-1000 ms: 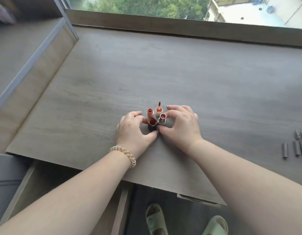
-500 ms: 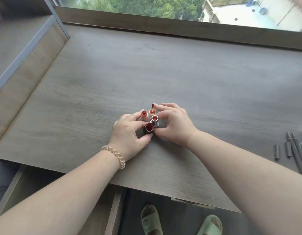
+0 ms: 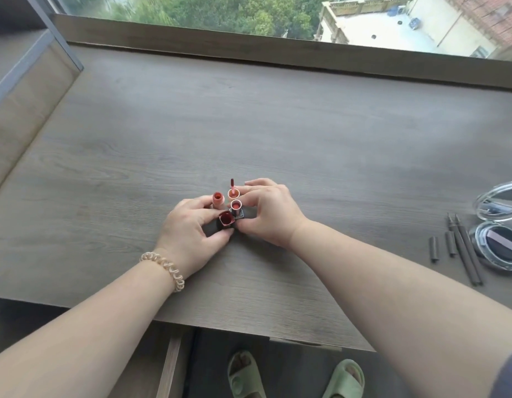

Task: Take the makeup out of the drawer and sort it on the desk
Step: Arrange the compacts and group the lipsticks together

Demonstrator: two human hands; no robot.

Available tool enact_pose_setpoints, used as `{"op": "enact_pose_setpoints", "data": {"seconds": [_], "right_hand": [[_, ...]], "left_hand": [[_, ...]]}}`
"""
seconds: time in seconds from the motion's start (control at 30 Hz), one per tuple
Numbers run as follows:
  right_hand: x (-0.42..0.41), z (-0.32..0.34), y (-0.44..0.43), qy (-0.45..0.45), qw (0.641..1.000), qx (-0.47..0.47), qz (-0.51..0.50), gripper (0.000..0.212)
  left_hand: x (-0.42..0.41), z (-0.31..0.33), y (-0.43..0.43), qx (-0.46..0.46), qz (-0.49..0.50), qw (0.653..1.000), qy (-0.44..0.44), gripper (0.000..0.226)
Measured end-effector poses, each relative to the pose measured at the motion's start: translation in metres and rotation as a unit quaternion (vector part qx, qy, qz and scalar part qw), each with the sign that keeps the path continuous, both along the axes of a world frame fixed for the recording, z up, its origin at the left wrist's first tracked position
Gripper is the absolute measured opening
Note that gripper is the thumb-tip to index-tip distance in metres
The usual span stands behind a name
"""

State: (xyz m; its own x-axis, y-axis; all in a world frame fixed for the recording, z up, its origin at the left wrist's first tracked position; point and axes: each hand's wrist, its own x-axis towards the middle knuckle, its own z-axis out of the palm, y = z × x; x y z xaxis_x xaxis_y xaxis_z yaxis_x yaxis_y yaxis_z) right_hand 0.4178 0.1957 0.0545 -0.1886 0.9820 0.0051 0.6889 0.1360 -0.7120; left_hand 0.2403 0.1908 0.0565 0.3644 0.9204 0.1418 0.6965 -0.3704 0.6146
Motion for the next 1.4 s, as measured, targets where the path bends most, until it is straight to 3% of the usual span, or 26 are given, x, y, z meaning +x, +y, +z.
{"op": "enact_pose_setpoints", "data": {"seconds": [0.4, 0.67, 1.0, 1.4], "right_hand": [[0.063, 0.009, -0.034, -0.001, 0.992, 0.030, -0.124, 0.018], [0.152, 0.014, -0.090, -0.035, 0.978, 0.039, -0.201, 0.017], [0.243, 0.017, -0.128, -0.088, 0.979, 0.030, -0.181, 0.022], [0.276, 0.013, -0.141, -0.090, 0.985, -0.007, -0.148, 0.027]], "left_hand": [[0.052, 0.015, -0.006, -0.004, -0.017, 1.000, 0.009, 0.023], [0.145, 0.017, -0.031, -0.024, -0.086, 0.996, -0.007, 0.045], [0.225, 0.008, -0.075, -0.047, -0.082, 0.995, 0.015, 0.047], [0.269, -0.009, -0.096, -0.032, -0.061, 0.997, 0.018, 0.042]]}}
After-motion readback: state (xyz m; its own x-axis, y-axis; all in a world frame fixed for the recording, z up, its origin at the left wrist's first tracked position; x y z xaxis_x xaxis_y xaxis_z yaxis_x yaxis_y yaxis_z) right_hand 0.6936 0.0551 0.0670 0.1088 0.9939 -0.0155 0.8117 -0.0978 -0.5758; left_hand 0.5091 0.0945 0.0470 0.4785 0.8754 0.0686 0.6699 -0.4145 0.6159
